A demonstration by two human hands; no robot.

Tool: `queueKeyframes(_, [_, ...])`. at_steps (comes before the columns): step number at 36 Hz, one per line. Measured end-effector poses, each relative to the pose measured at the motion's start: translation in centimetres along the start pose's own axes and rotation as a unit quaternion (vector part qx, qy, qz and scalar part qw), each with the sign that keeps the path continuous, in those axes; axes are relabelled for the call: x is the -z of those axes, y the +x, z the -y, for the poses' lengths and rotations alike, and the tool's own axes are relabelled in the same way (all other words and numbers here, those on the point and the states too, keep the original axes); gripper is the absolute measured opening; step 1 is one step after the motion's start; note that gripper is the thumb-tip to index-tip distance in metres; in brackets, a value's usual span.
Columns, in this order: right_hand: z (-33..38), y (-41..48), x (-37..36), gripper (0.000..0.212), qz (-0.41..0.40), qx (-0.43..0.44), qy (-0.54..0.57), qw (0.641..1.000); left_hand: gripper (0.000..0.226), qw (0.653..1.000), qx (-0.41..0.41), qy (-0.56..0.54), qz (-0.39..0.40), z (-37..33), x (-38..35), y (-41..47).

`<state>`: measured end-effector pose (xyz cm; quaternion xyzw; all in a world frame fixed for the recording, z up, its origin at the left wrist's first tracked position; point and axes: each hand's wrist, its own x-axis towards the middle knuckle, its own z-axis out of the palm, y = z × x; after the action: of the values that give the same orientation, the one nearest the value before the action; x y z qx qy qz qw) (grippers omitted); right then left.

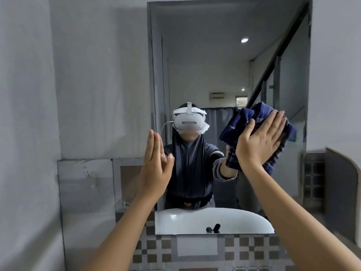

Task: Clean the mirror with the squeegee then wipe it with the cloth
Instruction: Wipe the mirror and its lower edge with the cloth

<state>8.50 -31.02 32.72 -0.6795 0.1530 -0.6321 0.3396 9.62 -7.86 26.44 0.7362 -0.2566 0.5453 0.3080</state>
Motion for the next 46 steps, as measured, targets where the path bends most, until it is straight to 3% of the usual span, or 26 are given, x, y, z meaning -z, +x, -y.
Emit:
queueKeyframes(12, [6.7, -5.5, -2.8, 0.062, 0.06, 0.144, -0.016, 0.988, 0.072, 0.998, 0.035, 0.03, 0.03, 0.8, 0.3, -3.8])
queueKeyframes(16, [8.7, -6.1, -3.5, 0.062, 0.094, 0.25, -0.031, 0.963, 0.071, 0.998, 0.034, 0.047, 0.037, 1.0, 0.2, -4.4])
queueKeyframes(21, [10.0, -6.3, -4.1, 0.059, 0.114, 0.405, -0.057, 0.905, 0.069, 0.997, 0.036, 0.064, 0.031, 1.5, 0.1, -4.7])
queueKeyframes(25, [9.6, -5.8, -4.1, 0.059, 0.144, 0.477, -0.086, 0.862, 0.07, 0.997, 0.038, 0.058, 0.033, 1.7, 0.2, -5.0])
queueKeyframes(30, [7.5, -4.4, -3.1, 0.059, 0.196, 0.626, -0.133, 0.743, 0.072, 0.996, 0.043, 0.062, 0.044, 2.0, 0.0, -5.1])
queueKeyframes(33, [5.4, -3.3, -1.9, 0.059, 0.22, 0.655, -0.147, 0.708, 0.072, 0.996, 0.051, 0.056, 0.039, 1.7, -0.1, -5.2])
queueKeyframes(38, [-0.4, -1.9, 0.6, 0.059, 0.196, 0.605, -0.163, 0.755, 0.073, 0.997, 0.055, 0.042, 0.032, 1.2, -0.1, -5.3])
queueKeyframes(42, [-5.2, 0.1, 2.8, 0.057, 0.154, 0.52, -0.156, 0.826, 0.072, 0.996, 0.06, 0.052, 0.035, 1.3, -0.1, -5.3])
queueKeyframes(46, [-9.0, 1.3, 4.1, 0.059, 0.111, 0.369, -0.14, 0.912, 0.072, 0.996, 0.061, 0.062, 0.036, 1.3, -0.3, -5.4])
